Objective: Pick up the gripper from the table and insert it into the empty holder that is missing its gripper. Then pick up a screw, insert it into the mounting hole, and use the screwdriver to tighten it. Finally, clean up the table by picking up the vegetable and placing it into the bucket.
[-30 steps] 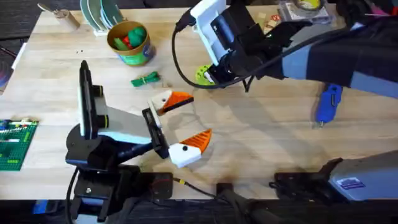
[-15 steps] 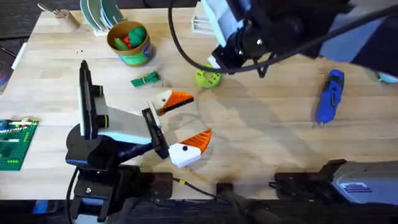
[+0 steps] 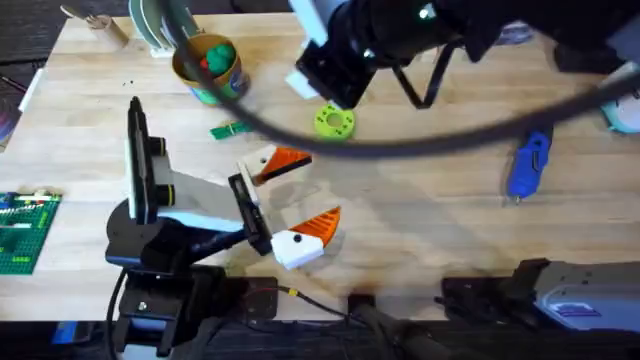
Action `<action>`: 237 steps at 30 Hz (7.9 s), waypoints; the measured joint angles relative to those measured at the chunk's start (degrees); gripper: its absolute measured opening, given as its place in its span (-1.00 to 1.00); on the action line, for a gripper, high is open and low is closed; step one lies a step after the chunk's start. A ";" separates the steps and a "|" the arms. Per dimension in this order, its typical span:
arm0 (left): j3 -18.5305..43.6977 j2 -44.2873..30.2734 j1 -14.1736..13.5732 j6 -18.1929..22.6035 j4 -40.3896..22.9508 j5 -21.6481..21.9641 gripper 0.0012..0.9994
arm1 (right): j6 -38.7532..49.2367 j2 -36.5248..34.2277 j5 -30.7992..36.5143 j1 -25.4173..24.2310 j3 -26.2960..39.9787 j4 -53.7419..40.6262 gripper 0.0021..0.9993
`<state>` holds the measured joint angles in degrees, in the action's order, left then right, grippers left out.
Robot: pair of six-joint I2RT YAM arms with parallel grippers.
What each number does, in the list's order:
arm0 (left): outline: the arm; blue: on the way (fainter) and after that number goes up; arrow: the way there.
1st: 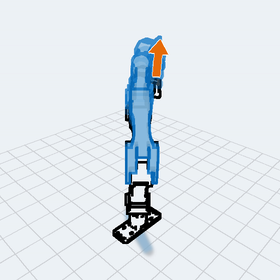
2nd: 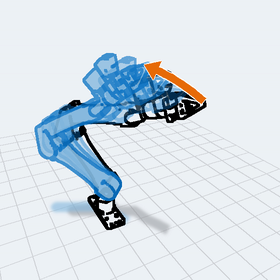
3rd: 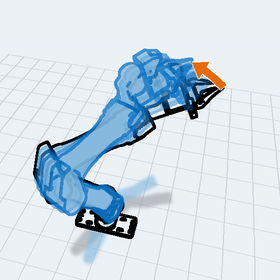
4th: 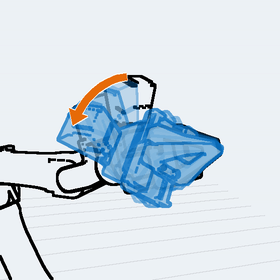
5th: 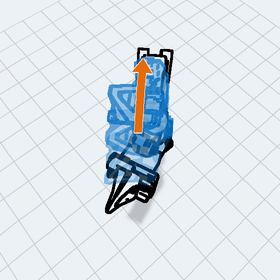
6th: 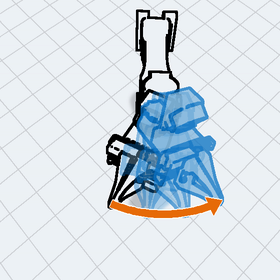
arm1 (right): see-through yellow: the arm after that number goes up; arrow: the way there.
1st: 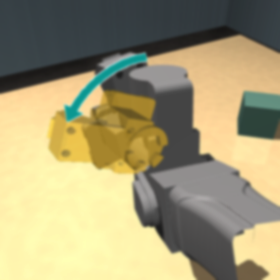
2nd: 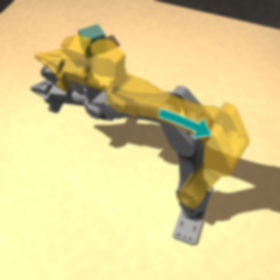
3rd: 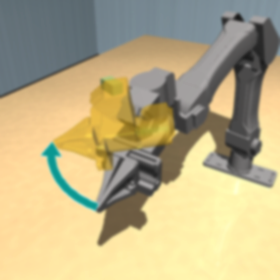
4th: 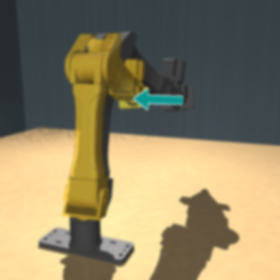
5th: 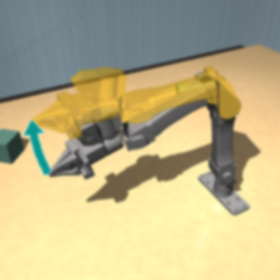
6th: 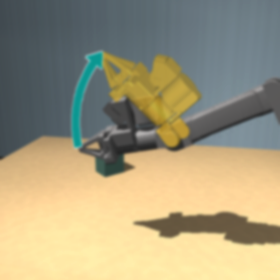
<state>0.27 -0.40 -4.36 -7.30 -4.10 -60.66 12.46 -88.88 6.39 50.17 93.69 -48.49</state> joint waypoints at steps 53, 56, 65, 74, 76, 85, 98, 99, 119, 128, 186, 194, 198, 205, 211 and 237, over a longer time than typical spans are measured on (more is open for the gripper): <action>0.00 0.00 0.00 -0.02 -0.01 0.00 0.99 | -0.87 -5.92 -0.01 14.43 0.28 -1.32 -0.99; 0.00 -0.01 -0.01 -0.06 -0.45 -0.01 0.99 | -0.87 -6.53 0.00 14.43 0.30 -0.80 -0.99; 0.00 0.00 -0.01 -0.06 -0.44 -0.02 0.99 | -0.87 -6.60 0.02 14.43 0.35 -0.81 -0.99; 0.00 0.00 0.00 0.01 -0.13 -0.02 0.99 | -0.87 -6.86 1.57 14.43 0.35 -1.07 -0.99; 0.00 0.00 0.00 -0.01 -0.13 -0.02 0.99 | -0.87 -6.97 1.75 14.43 0.35 -0.94 -0.99; 0.00 0.00 0.00 -0.02 -0.18 -0.04 0.99 | -0.89 -6.97 1.77 14.43 0.35 -1.14 -0.99; 0.00 0.00 -0.01 -0.02 -0.20 -0.04 0.99 | -2.52 -6.99 1.77 14.43 0.35 -1.22 -0.99; 0.00 0.00 0.00 -0.02 -0.20 -0.04 0.99 | -2.78 -6.99 1.77 14.43 0.35 -1.20 -0.99; 0.00 0.00 0.00 -0.02 -0.24 -0.04 0.99 | -5.00 -7.63 2.19 14.43 0.35 0.26 -0.99; 0.00 -0.01 0.00 -0.04 -0.42 -0.04 0.99 | -5.28 -7.63 2.43 14.43 0.35 -0.15 -0.99; 0.04 0.00 -0.02 0.84 -1.31 -1.25 0.99 | -12.52 -7.63 5.84 16.55 0.56 -2.14 -0.99; 0.04 0.00 -0.02 0.95 -1.26 -1.20 0.99 | -12.78 -7.63 5.97 16.55 0.54 -1.54 -0.99; 0.04 0.00 0.00 1.06 -1.25 -1.10 0.99 | -12.93 -8.10 5.99 16.52 0.54 -0.25 -0.99; 0.04 0.00 0.00 1.08 -1.25 -1.07 0.99 | -12.96 -8.61 6.01 16.52 0.54 -0.50 -0.99; 0.04 0.00 -0.02 1.08 -1.25 -1.09 0.99 | -13.55 -8.63 5.97 16.52 0.54 -1.77 -0.99; 0.02 0.00 -0.02 1.03 -1.27 -0.92 0.99 | -17.08 -8.44 6.62 12.73 0.56 -1.16 0.89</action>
<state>0.30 -0.40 -4.38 -6.26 -5.37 -61.58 -4.62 -97.32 13.02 62.90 94.26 -49.65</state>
